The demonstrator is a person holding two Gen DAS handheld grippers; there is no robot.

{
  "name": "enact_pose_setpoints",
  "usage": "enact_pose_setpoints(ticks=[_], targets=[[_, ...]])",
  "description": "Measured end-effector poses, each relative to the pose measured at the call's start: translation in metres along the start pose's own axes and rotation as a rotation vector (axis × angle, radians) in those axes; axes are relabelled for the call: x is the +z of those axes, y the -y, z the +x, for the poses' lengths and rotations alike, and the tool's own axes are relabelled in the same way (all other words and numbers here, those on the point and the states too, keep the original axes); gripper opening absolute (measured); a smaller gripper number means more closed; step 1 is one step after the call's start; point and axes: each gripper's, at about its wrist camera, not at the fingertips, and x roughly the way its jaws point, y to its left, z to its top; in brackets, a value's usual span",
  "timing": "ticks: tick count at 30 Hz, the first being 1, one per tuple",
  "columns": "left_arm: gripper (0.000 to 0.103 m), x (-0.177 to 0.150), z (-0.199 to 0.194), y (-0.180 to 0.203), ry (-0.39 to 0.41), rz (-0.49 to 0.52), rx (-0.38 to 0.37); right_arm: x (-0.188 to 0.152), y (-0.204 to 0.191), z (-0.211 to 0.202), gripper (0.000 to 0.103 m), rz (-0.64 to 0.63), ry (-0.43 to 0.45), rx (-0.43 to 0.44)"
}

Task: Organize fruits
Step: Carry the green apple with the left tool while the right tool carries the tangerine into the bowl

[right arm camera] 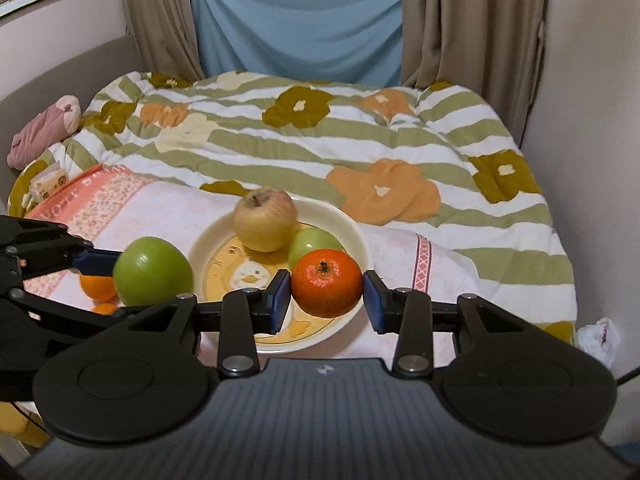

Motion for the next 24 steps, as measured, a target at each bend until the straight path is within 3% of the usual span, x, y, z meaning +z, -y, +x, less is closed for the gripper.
enact_pose_setpoints(ticks=[10, 20, 23, 24], targets=[[0.058, 0.007, 0.067, 0.01, -0.091, 0.012, 0.04, 0.001, 0.024, 0.062, 0.054, -0.028, -0.073, 0.081], [0.059, 0.004, 0.087, 0.012, -0.134, 0.001, 0.049, -0.001, 0.024, 0.079, 0.054, -0.052, -0.116, 0.115], [0.085, 0.005, 0.082, 0.015, -0.108, 0.013, 0.065, 0.0, 0.024, 0.08, 0.054, -0.059, -0.117, 0.119], [0.089, 0.005, 0.079, 0.014, -0.099, 0.007, 0.067, 0.0, 0.024, 0.08, 0.054, -0.061, -0.117, 0.12]])
